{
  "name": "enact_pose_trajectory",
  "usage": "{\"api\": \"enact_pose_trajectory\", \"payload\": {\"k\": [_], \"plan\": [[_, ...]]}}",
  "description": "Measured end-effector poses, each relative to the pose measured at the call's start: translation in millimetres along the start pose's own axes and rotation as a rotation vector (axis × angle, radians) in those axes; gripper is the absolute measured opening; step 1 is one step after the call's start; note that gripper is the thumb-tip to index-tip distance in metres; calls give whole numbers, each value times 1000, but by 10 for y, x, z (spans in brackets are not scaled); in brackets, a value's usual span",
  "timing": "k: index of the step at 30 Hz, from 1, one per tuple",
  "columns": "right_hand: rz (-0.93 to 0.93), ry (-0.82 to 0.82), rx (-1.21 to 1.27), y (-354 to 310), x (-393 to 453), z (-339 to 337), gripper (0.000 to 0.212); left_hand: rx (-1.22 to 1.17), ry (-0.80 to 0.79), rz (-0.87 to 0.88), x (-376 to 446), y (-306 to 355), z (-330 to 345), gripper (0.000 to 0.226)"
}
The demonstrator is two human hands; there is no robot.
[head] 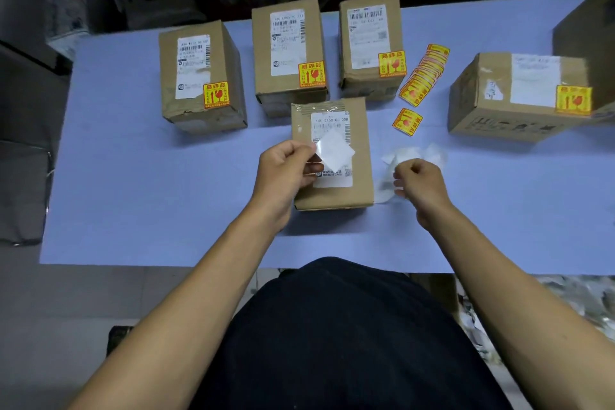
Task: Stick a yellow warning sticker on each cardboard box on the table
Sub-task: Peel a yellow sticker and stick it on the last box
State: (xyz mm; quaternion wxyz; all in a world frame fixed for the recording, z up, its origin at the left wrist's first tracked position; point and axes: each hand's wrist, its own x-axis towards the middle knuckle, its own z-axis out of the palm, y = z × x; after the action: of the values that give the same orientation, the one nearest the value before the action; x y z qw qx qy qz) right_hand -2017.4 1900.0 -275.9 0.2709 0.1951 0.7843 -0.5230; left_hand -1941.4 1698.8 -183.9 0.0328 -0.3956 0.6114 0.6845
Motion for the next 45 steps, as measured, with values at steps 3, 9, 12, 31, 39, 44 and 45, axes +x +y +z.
{"api": "enact_pose_trajectory", "payload": {"k": [3, 9, 12, 31, 39, 44, 45], "plan": [[-6, 47, -123, 144, 77, -8, 15, 14, 4, -9, 4, -28, 14, 16], [-46, 123, -337, 257, 112, -77, 17, 32, -3, -29, 14, -63, 12, 16], [-71, 143, -444, 283, 92, -100, 15, 47, -8, -35, 24, -71, 7, 16], [-696, 44, -222, -349, -816, 478, 8, -533, -198, -403, -35, -74, -122, 18], [275, -358, 867, -434, -872, 440, 3, -95, -203, -204, -109, -234, -127, 13], [230, -391, 790, -377, -962, 449, 7, -141, -194, -120, -105, -221, -80, 8], [212, -383, 753, -365, -971, 440, 7, -97, -174, -89, -92, -229, -75, 11]]}}
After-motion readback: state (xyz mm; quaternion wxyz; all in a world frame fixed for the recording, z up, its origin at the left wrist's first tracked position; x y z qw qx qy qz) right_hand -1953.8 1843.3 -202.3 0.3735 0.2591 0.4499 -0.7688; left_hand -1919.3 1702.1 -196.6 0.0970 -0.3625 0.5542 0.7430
